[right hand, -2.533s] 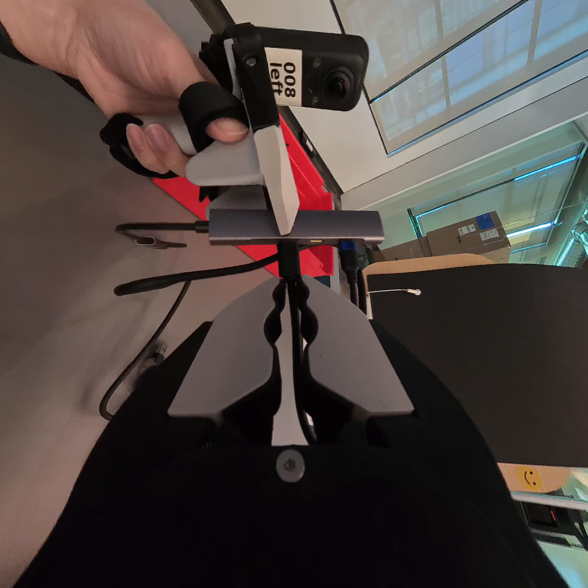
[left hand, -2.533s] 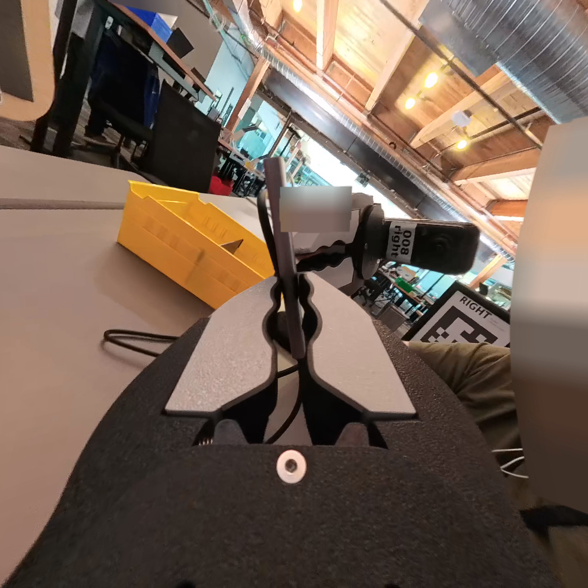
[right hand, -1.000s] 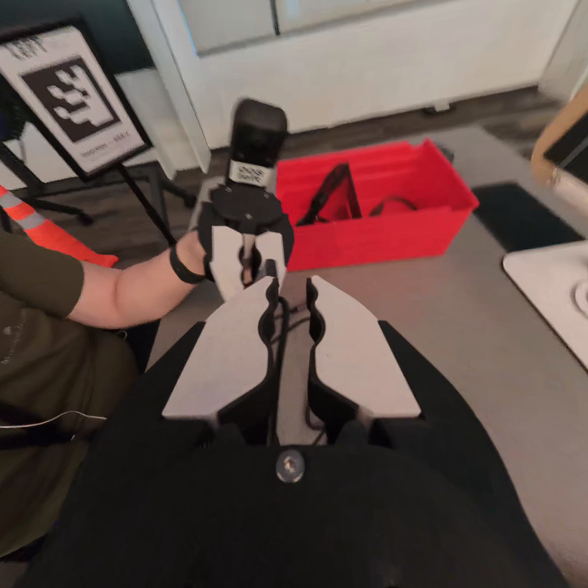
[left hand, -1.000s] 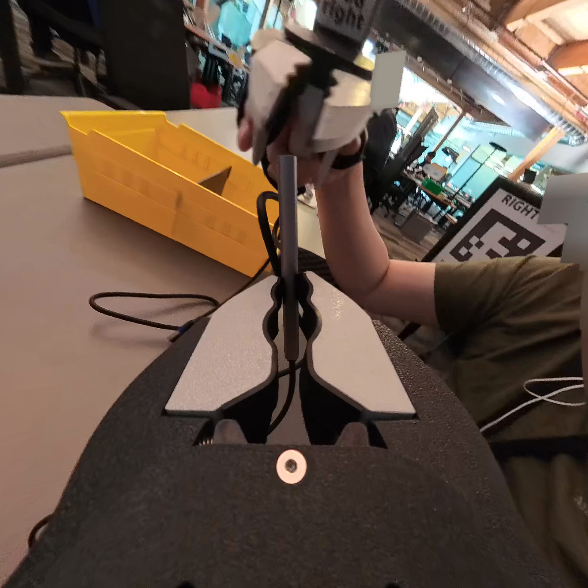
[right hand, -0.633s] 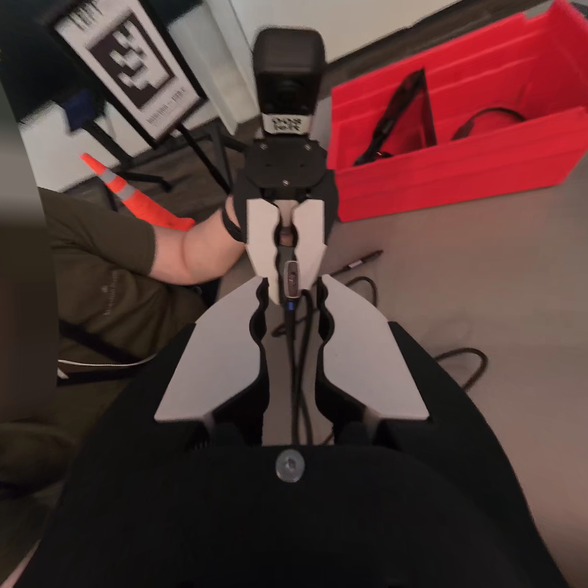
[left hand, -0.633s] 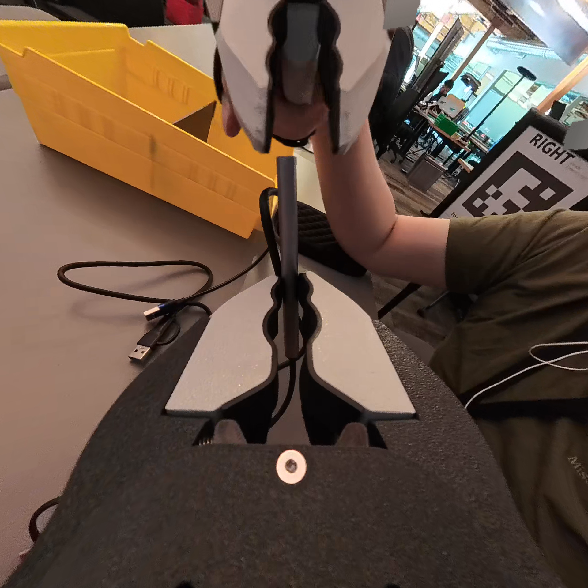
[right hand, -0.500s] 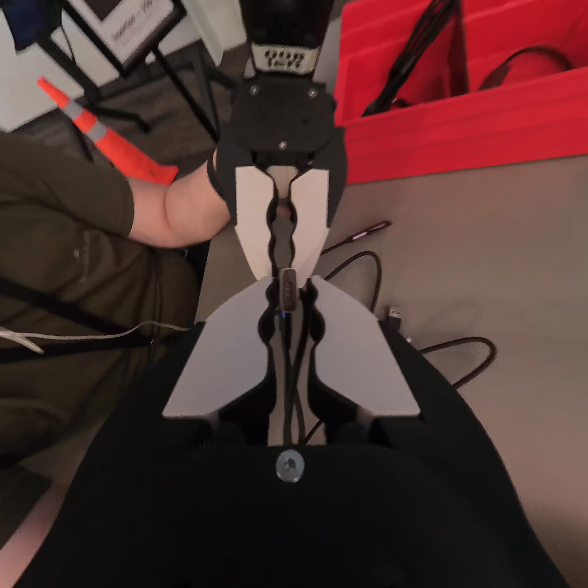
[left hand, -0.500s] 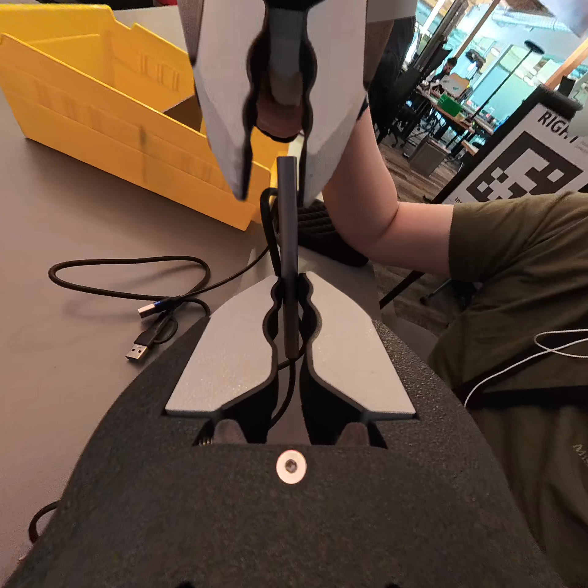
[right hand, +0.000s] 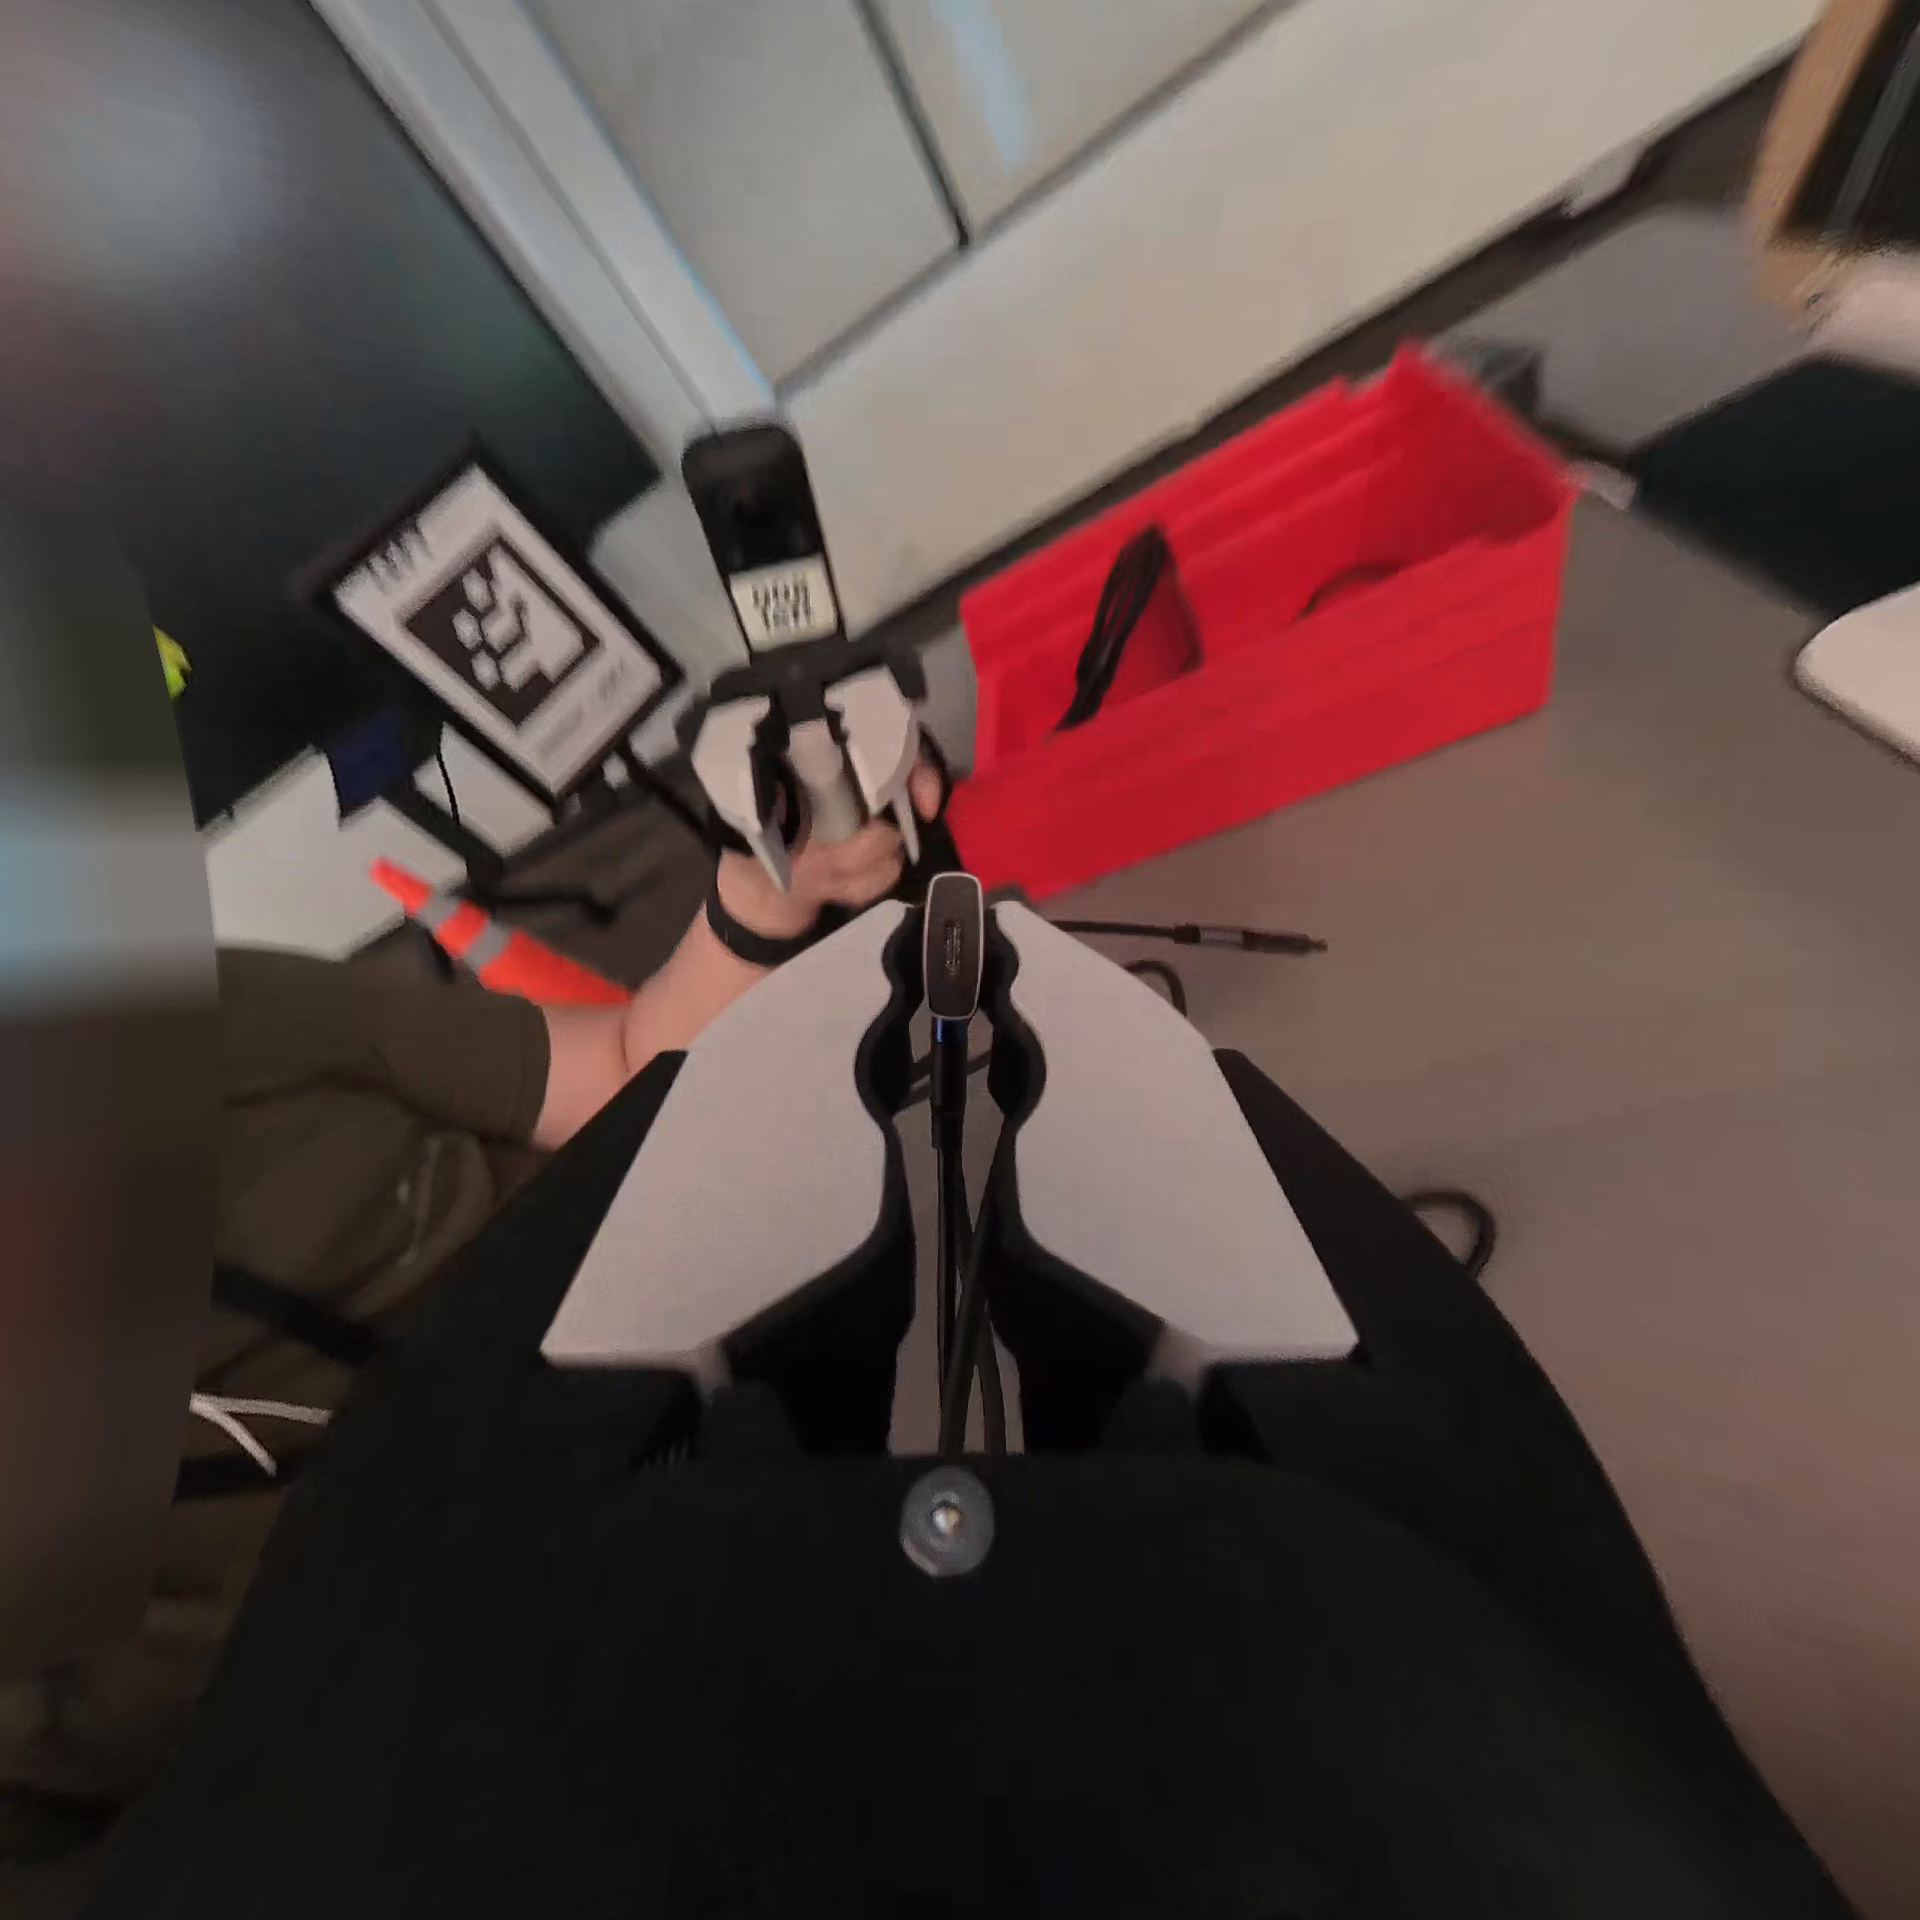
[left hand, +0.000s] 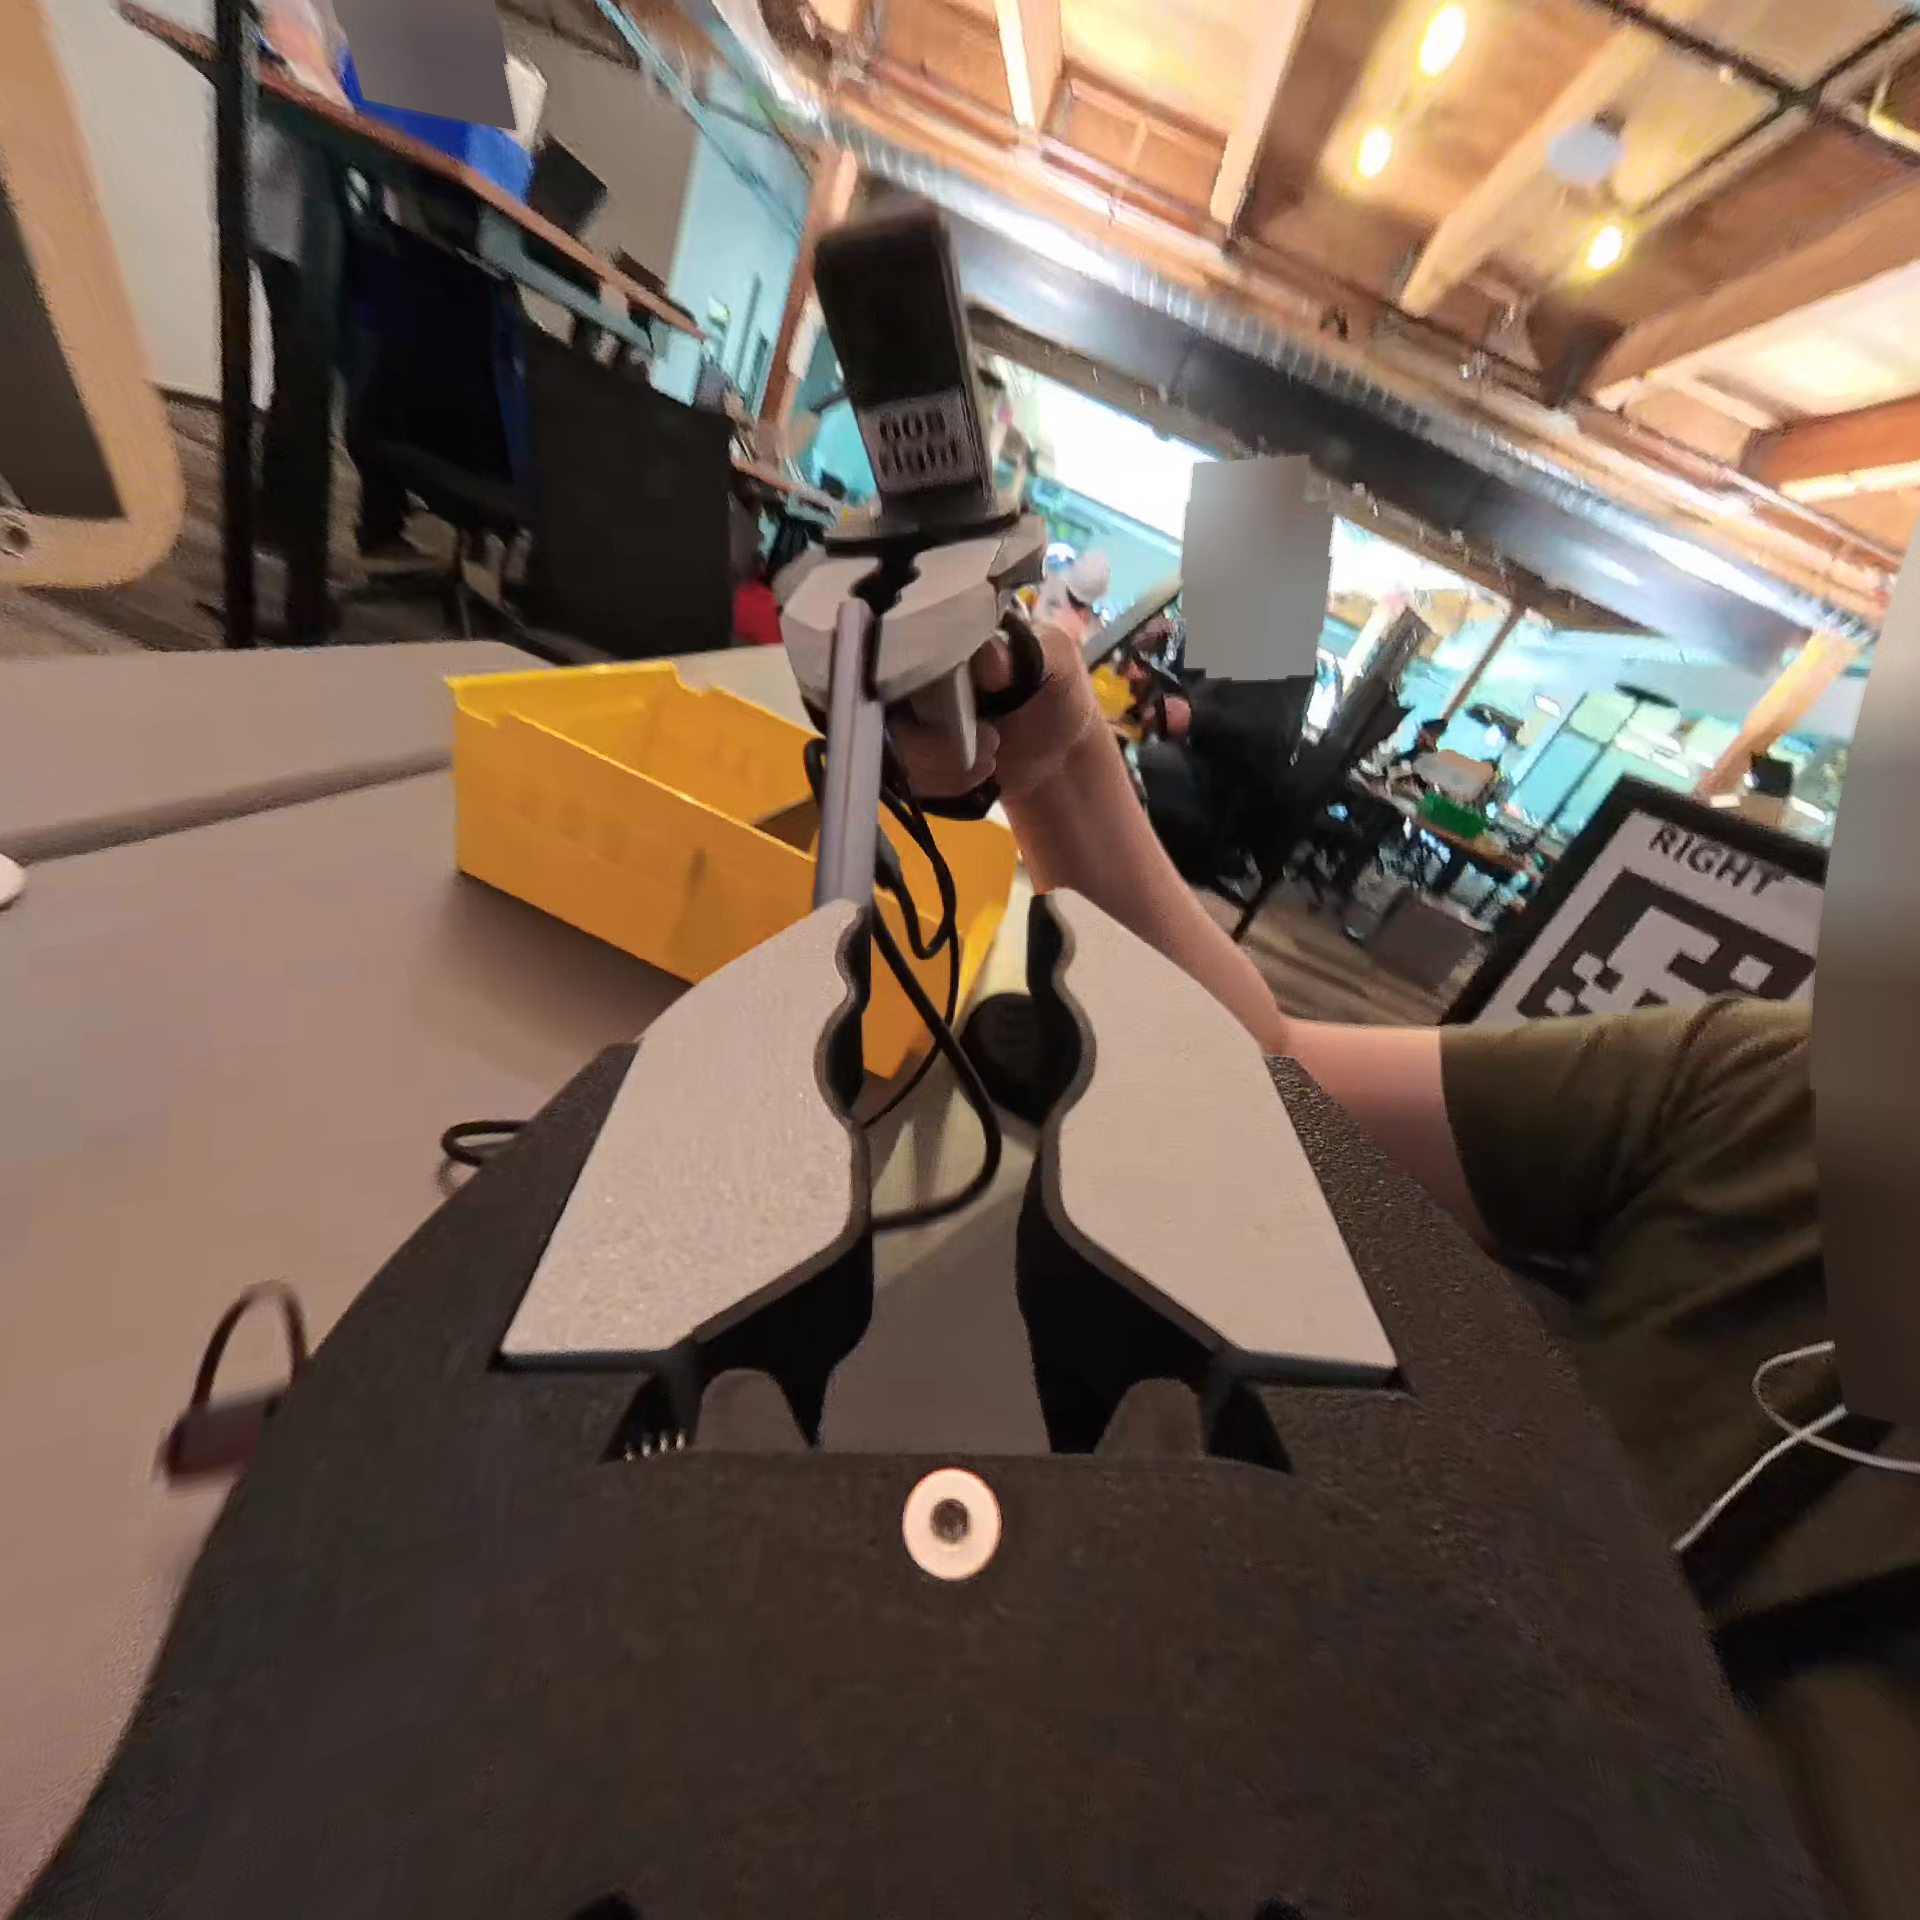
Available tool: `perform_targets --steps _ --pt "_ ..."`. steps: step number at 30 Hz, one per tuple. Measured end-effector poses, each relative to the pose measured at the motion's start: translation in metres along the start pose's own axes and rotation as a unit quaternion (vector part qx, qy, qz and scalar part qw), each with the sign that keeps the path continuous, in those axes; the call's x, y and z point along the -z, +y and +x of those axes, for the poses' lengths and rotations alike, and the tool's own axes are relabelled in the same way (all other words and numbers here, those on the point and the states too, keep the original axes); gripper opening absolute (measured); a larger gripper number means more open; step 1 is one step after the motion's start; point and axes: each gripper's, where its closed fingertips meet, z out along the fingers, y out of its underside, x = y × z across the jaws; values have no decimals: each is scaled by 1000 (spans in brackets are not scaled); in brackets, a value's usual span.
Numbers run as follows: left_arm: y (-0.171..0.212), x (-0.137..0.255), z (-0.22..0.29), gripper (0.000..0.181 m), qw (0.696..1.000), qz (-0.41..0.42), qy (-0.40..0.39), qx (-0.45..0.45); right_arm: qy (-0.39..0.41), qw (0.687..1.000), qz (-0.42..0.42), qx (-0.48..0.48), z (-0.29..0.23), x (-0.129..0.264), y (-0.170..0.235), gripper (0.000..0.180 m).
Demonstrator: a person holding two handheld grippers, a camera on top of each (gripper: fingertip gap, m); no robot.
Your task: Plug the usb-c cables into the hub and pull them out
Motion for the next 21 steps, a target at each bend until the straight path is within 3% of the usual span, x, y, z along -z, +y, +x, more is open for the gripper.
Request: perform_targets --steps 5,8,11,17,21 --pt "-14 11 0 28 999 36 -3 0 -15 975 222 15 -13 85 -62 11" --pt "-5 4 -3 28 1000 20 3 13 25 954 295 53 -30 128 -80 11" --pt "7 -7 -6 28 999 -2 21 34 86 945 301 88 -36 153 -107 11" --pt "32 -24 -11 28 997 -46 31 59 140 947 272 98 -54 185 -199 11" --pt "32 -25 -12 26 995 -37 42 79 169 931 307 103 -74 219 -256 11"
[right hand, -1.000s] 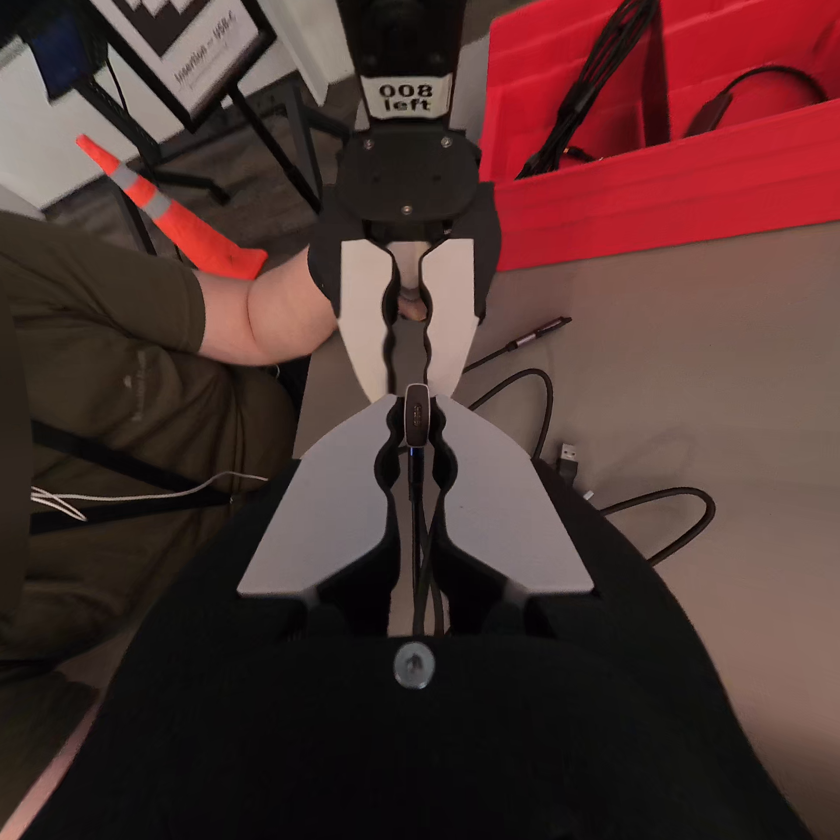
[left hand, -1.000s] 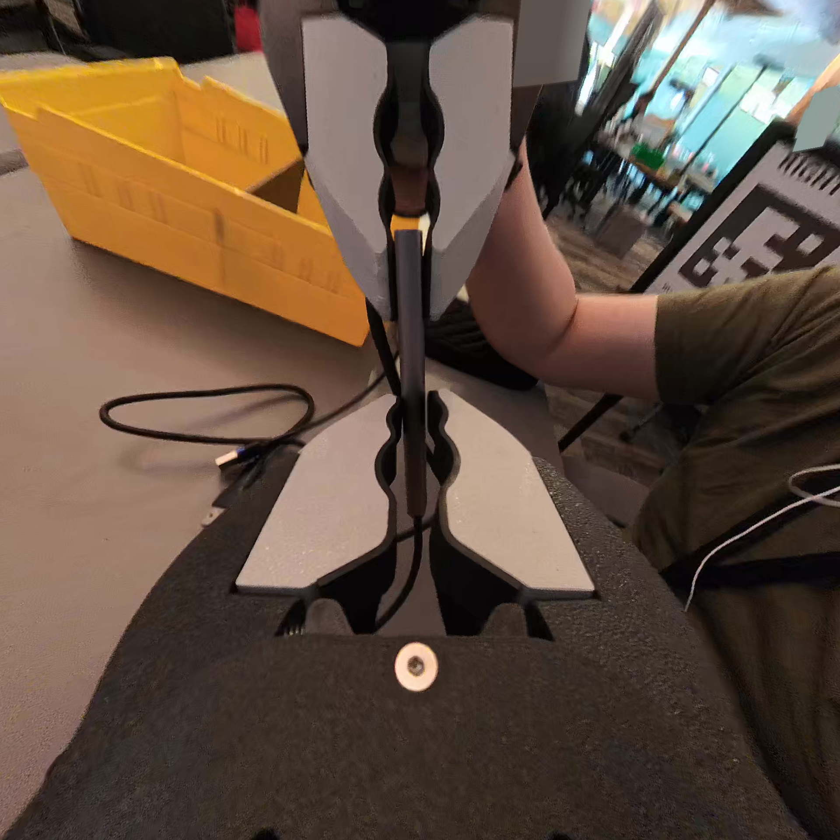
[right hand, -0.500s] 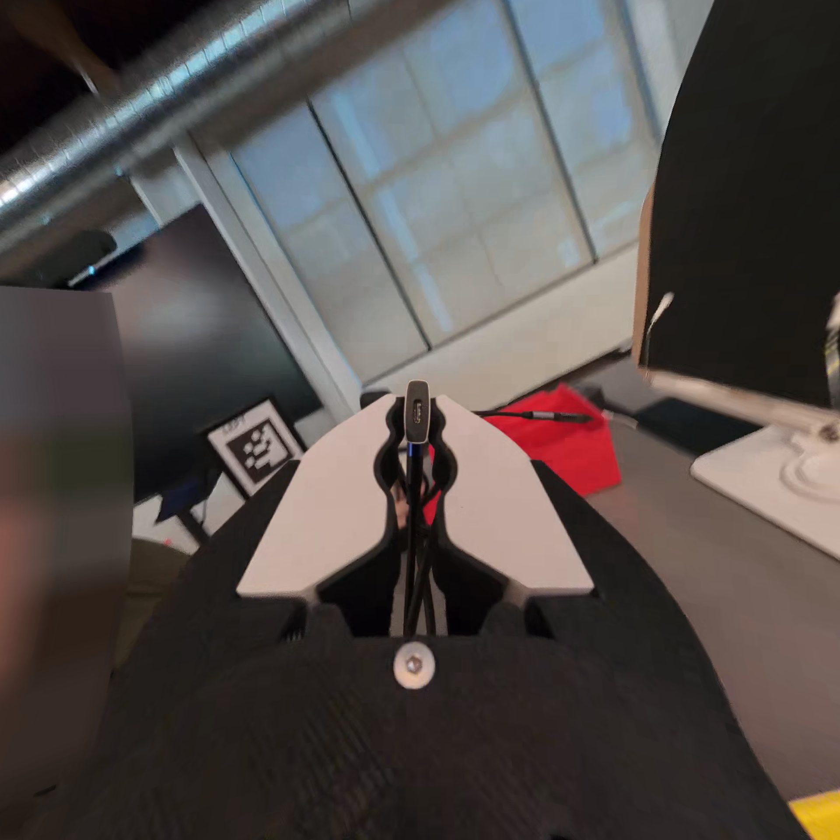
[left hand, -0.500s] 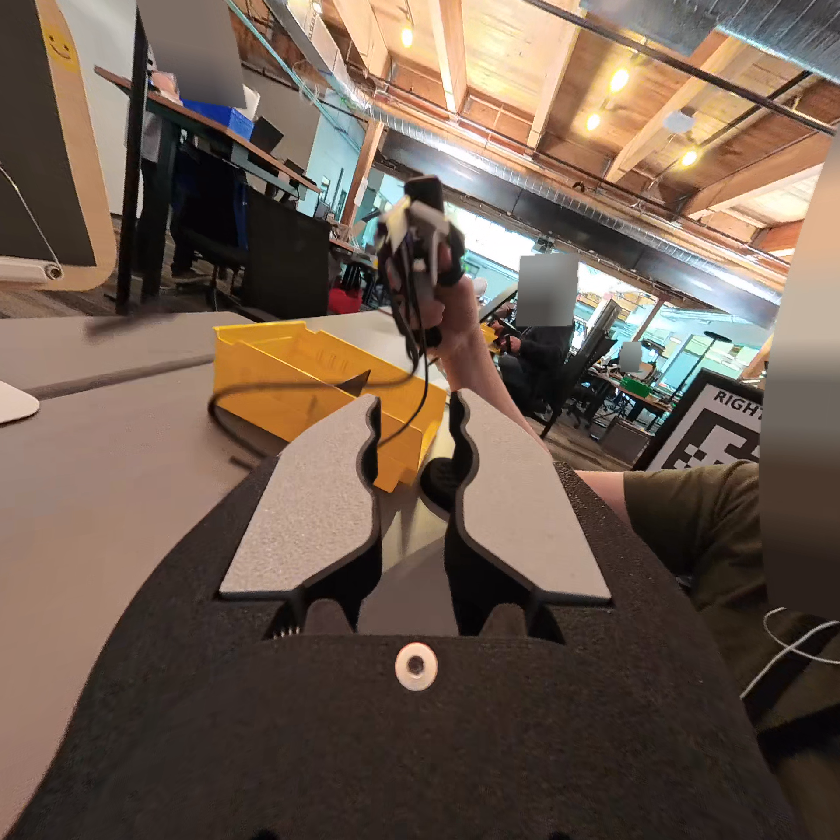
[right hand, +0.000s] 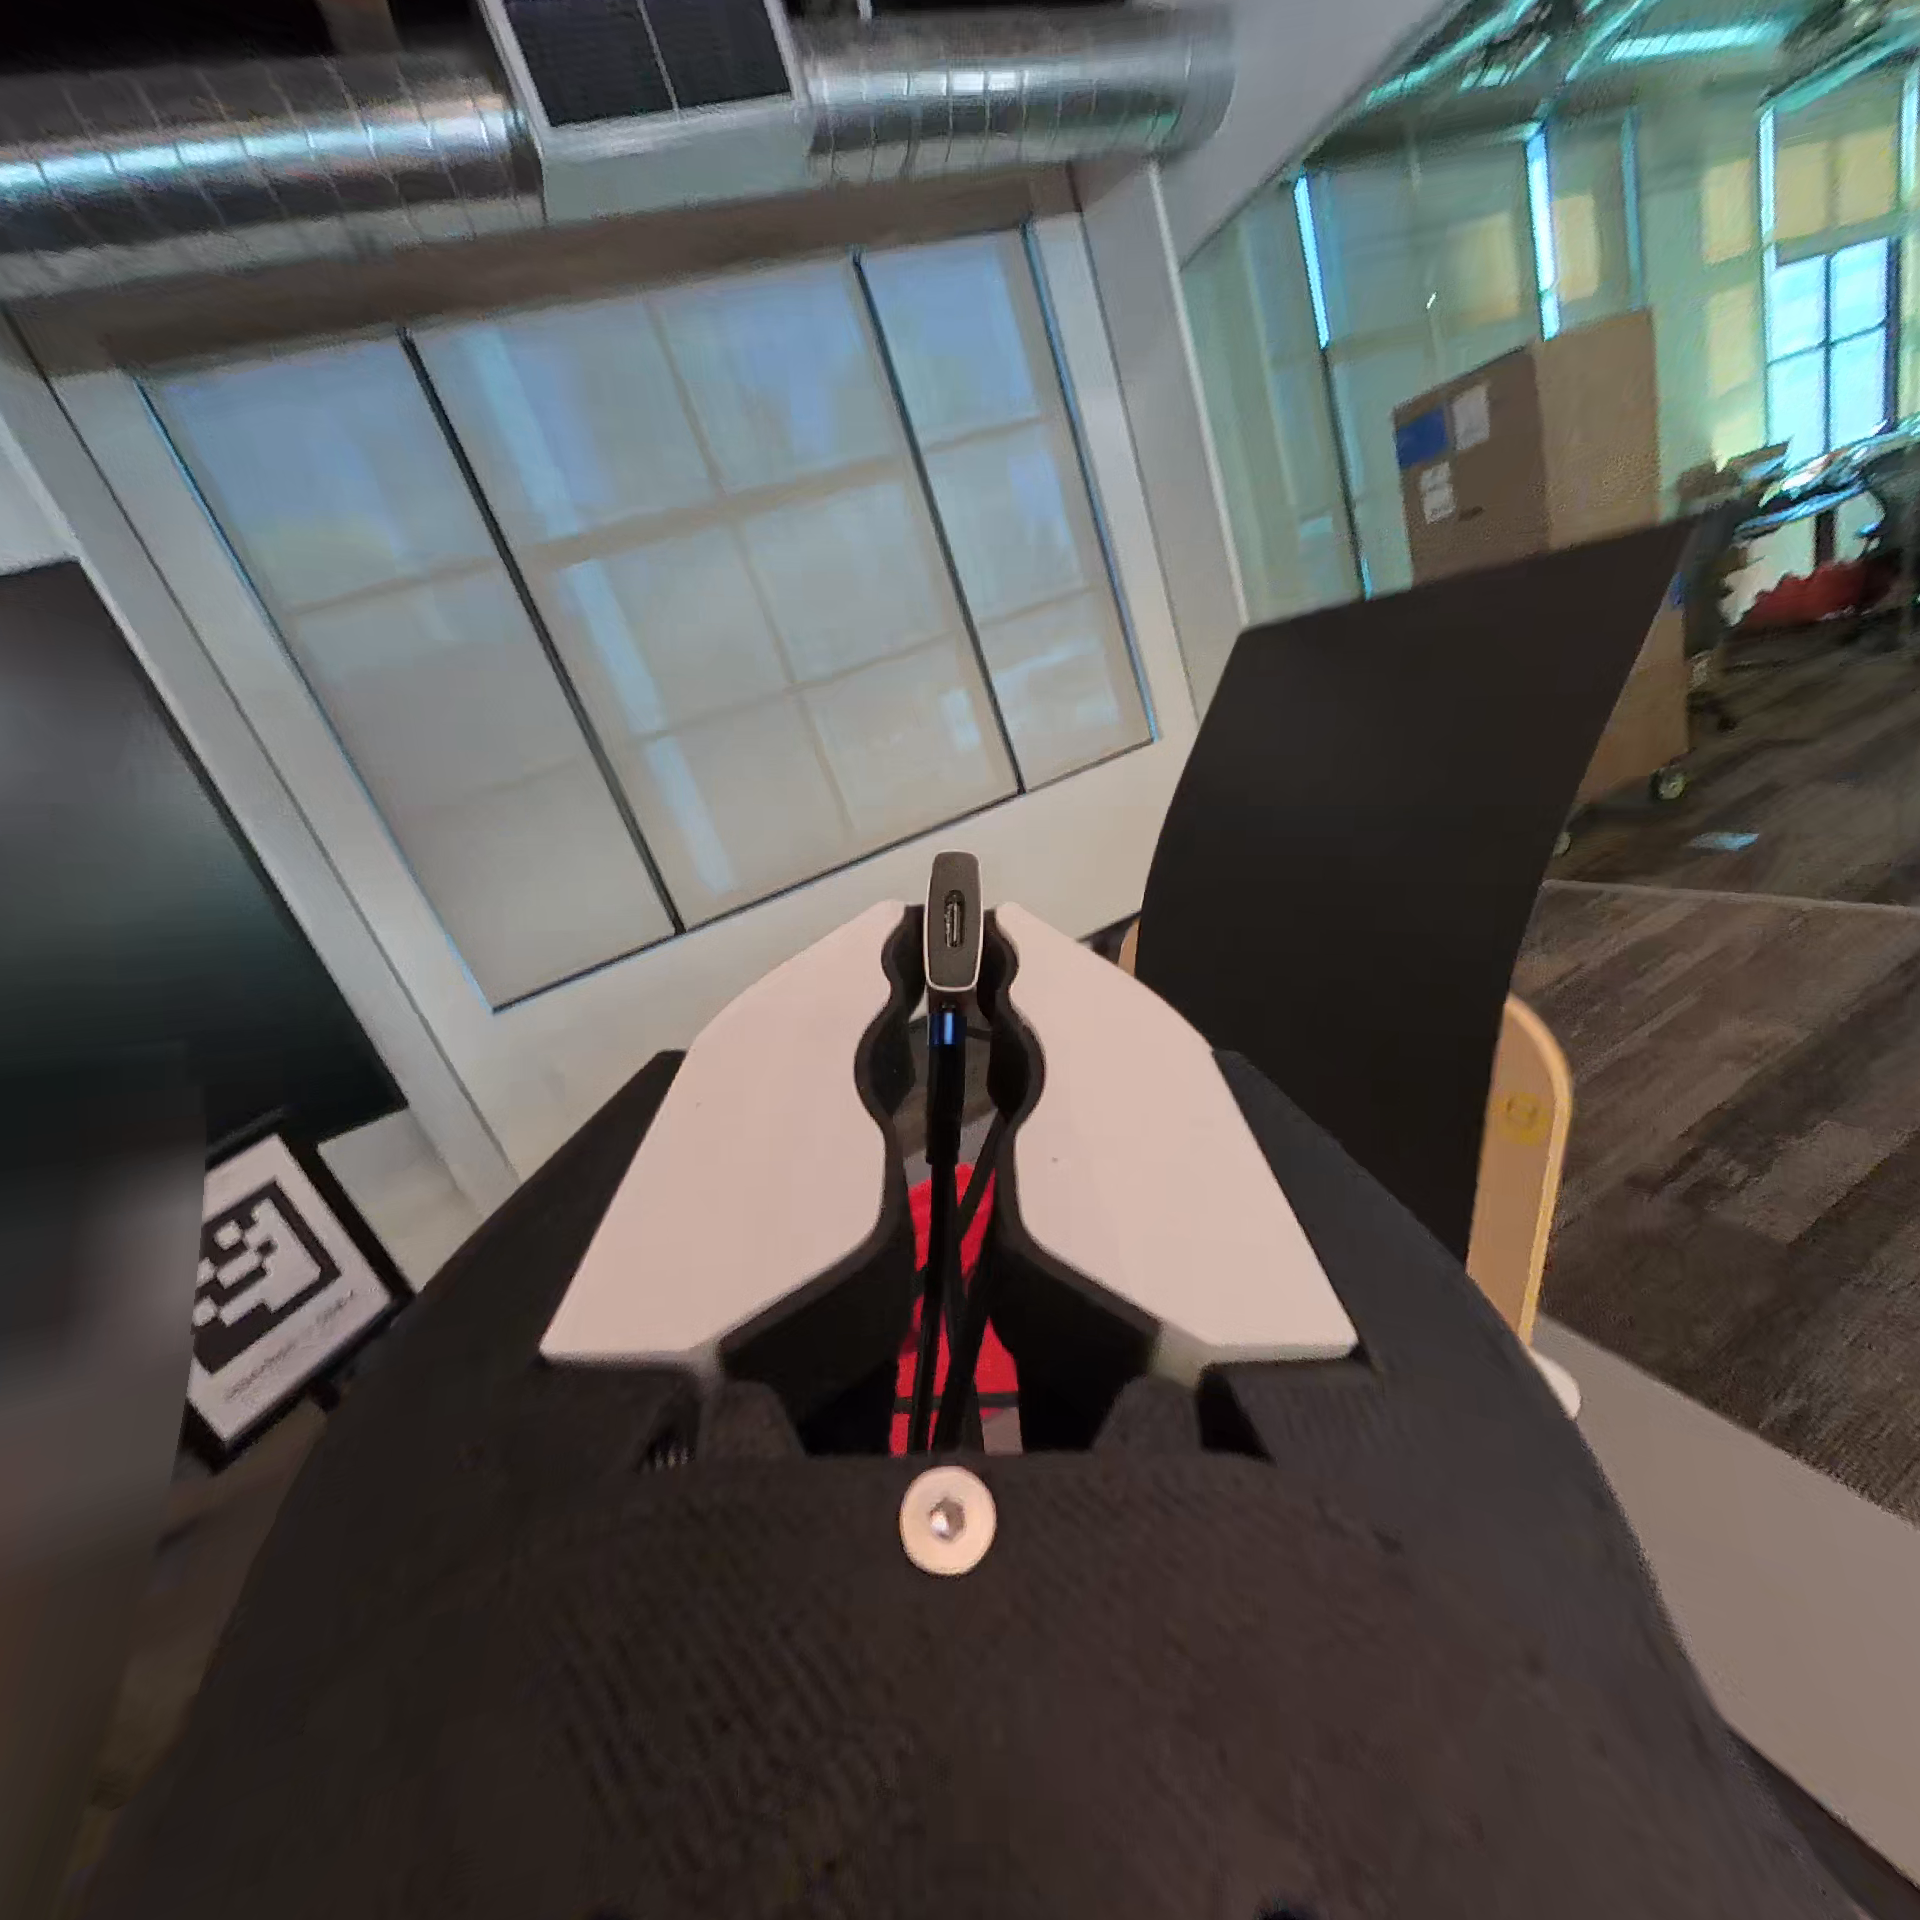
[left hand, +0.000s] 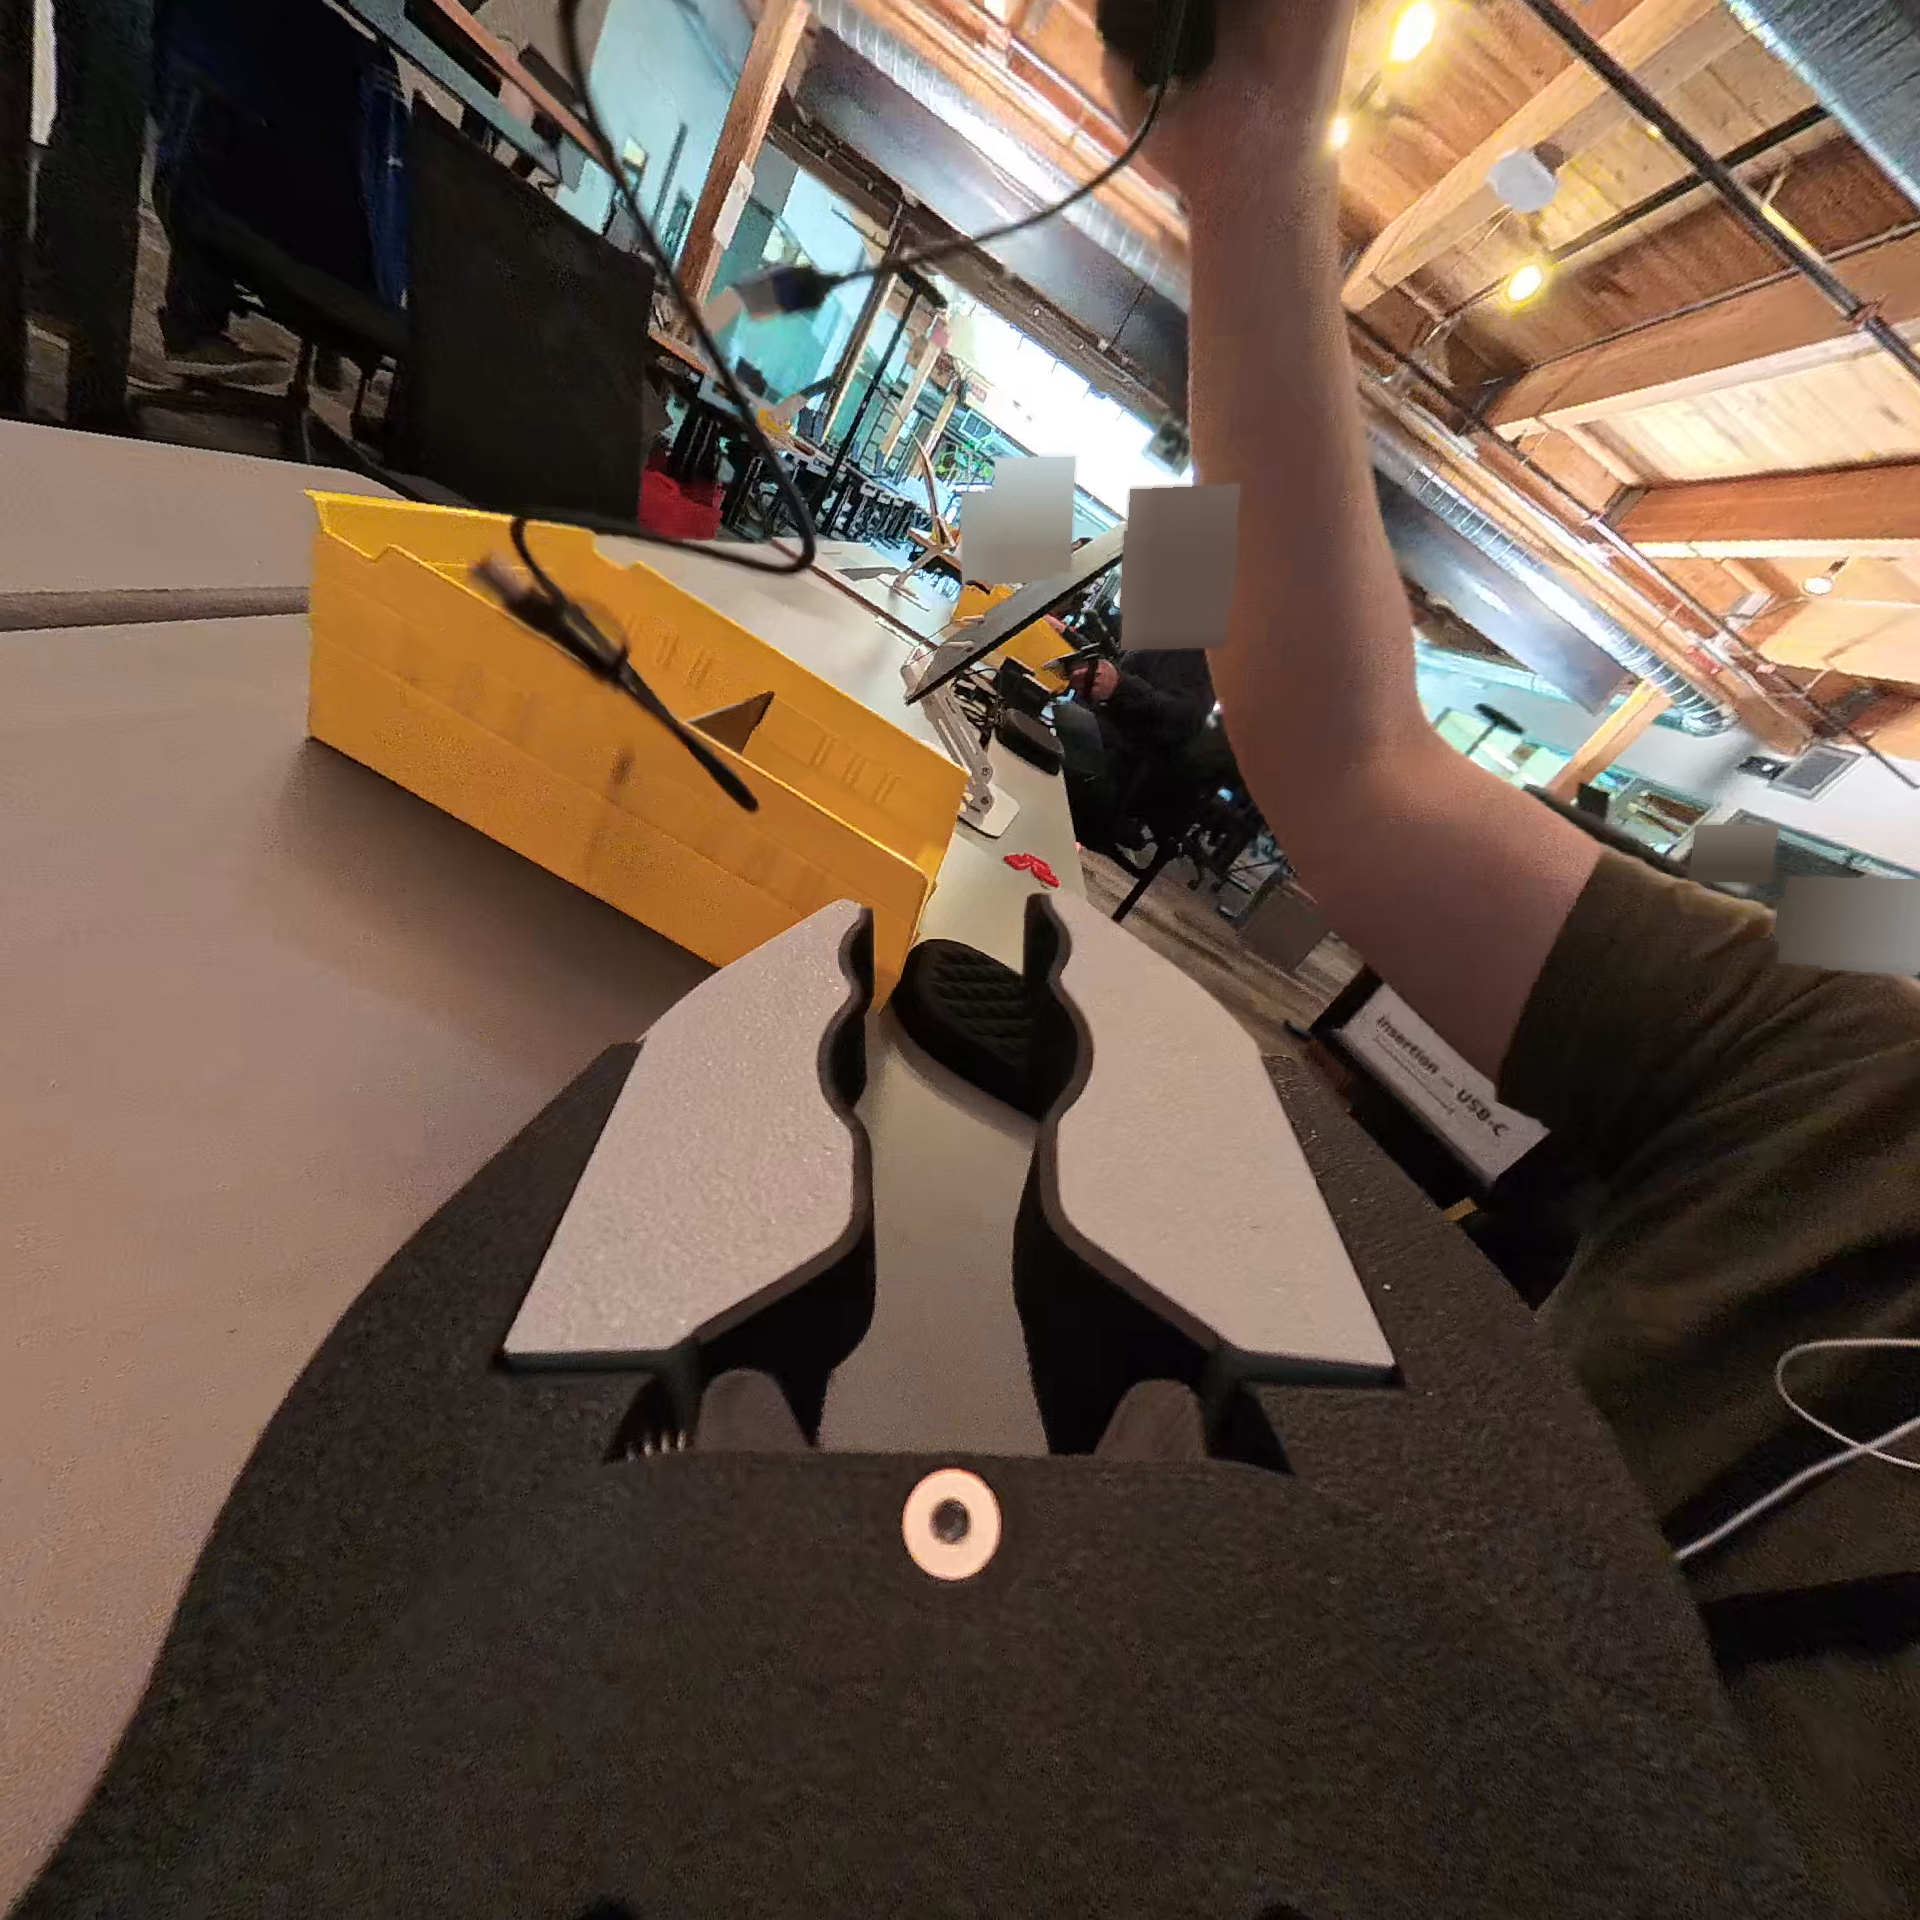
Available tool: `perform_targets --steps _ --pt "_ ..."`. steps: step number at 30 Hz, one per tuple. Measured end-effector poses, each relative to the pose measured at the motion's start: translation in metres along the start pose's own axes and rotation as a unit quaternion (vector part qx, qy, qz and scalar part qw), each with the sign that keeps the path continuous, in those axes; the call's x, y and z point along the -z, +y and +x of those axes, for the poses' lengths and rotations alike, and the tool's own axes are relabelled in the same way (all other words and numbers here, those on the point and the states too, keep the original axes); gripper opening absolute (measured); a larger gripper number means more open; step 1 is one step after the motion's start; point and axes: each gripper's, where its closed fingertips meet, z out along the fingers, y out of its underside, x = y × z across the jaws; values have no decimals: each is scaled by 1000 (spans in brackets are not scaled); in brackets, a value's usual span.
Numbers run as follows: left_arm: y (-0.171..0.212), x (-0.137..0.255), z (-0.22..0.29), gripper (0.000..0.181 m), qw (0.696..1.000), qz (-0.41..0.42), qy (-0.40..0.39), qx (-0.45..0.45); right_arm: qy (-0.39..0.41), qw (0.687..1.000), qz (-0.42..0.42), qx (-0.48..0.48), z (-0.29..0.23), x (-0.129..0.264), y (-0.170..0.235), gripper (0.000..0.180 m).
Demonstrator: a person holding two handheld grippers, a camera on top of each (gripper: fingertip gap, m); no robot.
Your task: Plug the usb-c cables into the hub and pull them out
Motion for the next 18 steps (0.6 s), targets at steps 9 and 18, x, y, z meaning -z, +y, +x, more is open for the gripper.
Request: perform_targets --steps 9,18 --pt "-6 5 2 27 1000 17 19 16 82 996 -28 10 39 25 -39 11" --pt "-6 6 5 27 1000 19 17 3 18 979 -195 58 86 80 88 11"
